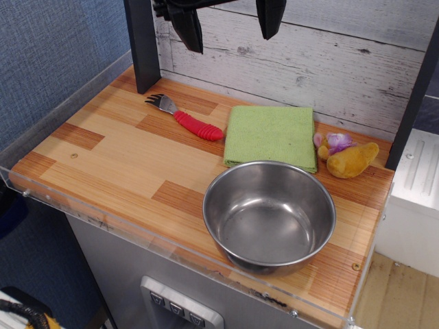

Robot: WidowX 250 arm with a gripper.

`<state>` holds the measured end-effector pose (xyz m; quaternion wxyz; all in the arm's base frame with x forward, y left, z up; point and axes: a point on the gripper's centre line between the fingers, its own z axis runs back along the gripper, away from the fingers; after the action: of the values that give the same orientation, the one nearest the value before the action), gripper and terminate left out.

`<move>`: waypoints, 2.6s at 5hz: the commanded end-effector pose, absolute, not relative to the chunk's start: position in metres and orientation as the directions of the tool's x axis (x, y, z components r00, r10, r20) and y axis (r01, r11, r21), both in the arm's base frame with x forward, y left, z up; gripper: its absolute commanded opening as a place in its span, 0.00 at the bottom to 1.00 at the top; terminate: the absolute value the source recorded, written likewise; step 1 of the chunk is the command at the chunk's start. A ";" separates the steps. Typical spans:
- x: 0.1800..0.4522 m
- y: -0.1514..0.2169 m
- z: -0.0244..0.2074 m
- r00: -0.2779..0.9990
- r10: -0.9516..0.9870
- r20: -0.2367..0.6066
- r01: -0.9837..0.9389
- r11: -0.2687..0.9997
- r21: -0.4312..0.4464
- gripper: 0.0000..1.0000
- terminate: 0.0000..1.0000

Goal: Move the spatula and place it on the edge of the table.

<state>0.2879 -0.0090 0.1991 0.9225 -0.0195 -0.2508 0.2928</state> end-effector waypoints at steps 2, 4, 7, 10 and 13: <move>0.306 -0.006 0.193 0.758 0.482 0.439 -0.482 0.868 -0.121 1.00 0.00; 0.328 0.020 0.171 0.582 0.747 0.320 -0.738 0.651 -0.178 1.00 0.00; 0.328 0.026 0.118 -0.022 0.993 0.113 -0.986 -0.003 -0.166 1.00 0.00; 0.365 0.069 0.077 -0.087 0.986 0.139 -0.993 -0.074 -0.095 1.00 0.00; 0.363 0.089 0.059 -0.084 0.980 0.182 -0.996 -0.076 -0.053 1.00 0.00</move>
<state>0.3659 0.0882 0.0445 0.6774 0.0617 -0.0639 0.7303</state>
